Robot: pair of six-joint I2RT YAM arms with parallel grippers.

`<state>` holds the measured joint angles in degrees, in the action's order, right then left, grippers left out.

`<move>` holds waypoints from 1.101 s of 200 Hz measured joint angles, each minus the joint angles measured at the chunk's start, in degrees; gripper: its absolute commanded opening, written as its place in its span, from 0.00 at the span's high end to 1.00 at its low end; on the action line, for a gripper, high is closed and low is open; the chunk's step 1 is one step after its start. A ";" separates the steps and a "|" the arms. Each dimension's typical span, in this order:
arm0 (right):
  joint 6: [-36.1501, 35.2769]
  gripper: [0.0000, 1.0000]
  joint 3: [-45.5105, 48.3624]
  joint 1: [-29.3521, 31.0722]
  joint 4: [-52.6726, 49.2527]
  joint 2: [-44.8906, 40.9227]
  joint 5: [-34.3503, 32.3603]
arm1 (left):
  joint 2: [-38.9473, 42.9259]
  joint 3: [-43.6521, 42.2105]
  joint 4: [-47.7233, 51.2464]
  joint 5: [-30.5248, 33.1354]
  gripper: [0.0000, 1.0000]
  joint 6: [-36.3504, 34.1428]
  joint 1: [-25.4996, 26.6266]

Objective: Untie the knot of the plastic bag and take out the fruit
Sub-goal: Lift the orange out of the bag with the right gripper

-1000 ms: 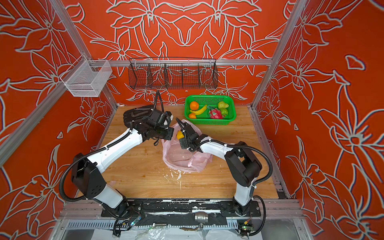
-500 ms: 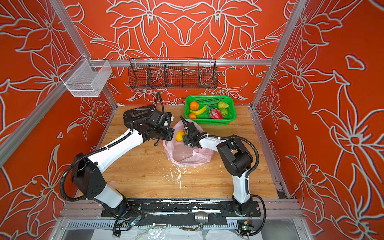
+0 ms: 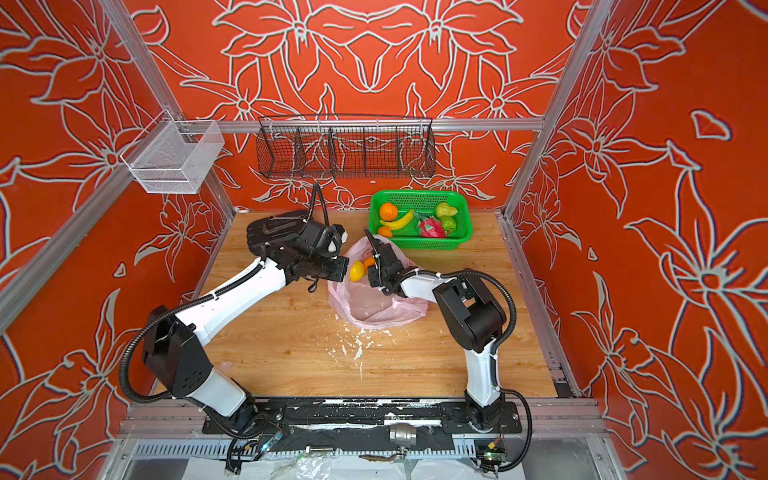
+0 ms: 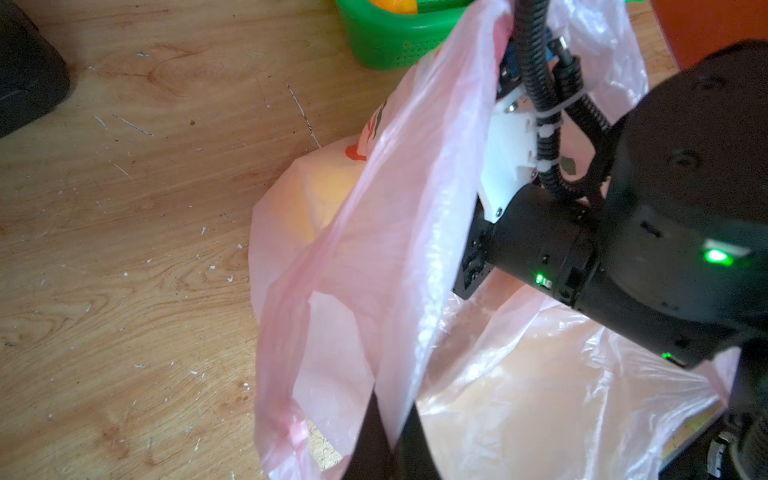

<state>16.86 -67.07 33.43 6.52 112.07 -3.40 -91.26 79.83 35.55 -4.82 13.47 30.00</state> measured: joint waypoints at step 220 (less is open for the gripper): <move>7.23 0.55 12.92 -0.11 -1.51 -31.54 18.53 | -0.76 9.16 1.81 -1.09 0.53 0.76 -0.02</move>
<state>24.10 -54.15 33.32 5.02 80.53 15.14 -92.03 88.99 37.36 -5.91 14.24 29.98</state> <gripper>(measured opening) 0.453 0.469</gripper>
